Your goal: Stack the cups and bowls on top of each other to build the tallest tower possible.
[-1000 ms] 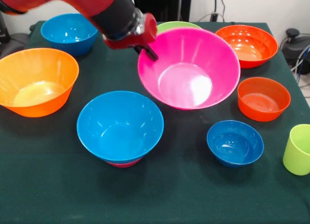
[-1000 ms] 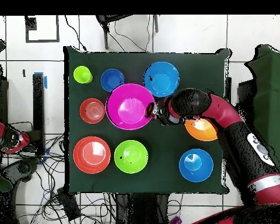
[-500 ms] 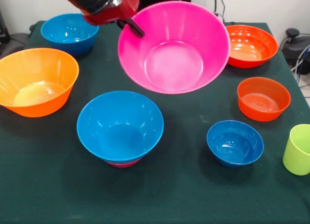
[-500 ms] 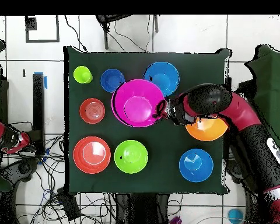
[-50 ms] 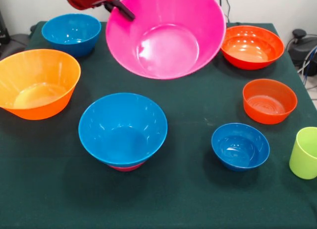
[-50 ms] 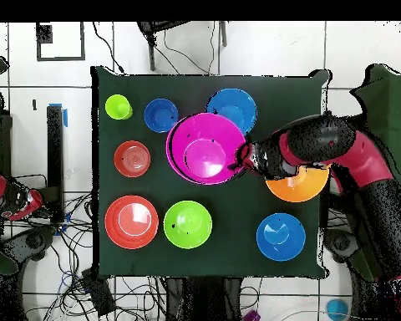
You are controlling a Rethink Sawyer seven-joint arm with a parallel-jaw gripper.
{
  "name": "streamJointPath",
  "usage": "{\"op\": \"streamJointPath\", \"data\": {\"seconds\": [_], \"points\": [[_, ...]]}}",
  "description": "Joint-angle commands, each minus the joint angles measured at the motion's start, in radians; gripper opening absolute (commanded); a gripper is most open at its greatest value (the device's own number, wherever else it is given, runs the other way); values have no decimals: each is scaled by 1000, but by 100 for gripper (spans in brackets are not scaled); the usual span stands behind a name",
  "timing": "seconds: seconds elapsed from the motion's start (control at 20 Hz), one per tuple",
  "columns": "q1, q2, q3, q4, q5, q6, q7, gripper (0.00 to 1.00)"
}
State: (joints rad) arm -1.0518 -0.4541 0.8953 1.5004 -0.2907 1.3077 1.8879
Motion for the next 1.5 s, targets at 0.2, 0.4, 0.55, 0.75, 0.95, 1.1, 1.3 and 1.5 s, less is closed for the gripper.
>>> {"op": "streamJointPath", "data": {"seconds": [0.2,0.4,0.55,0.75,0.95,1.1,1.3,1.5], "points": [[-8,12,65,-170,-116,6,-448,0],[-7,25,64,-169,-147,-62,-428,0],[-1,28,59,-174,-164,-88,-415,0],[-7,34,65,-171,-167,-120,-417,0],[-6,42,66,-158,-166,-167,-401,0],[3,44,58,-163,-176,-190,-394,0],[7,56,50,-168,-183,-219,-393,0],[17,70,35,-187,-201,-229,-404,0]]}}
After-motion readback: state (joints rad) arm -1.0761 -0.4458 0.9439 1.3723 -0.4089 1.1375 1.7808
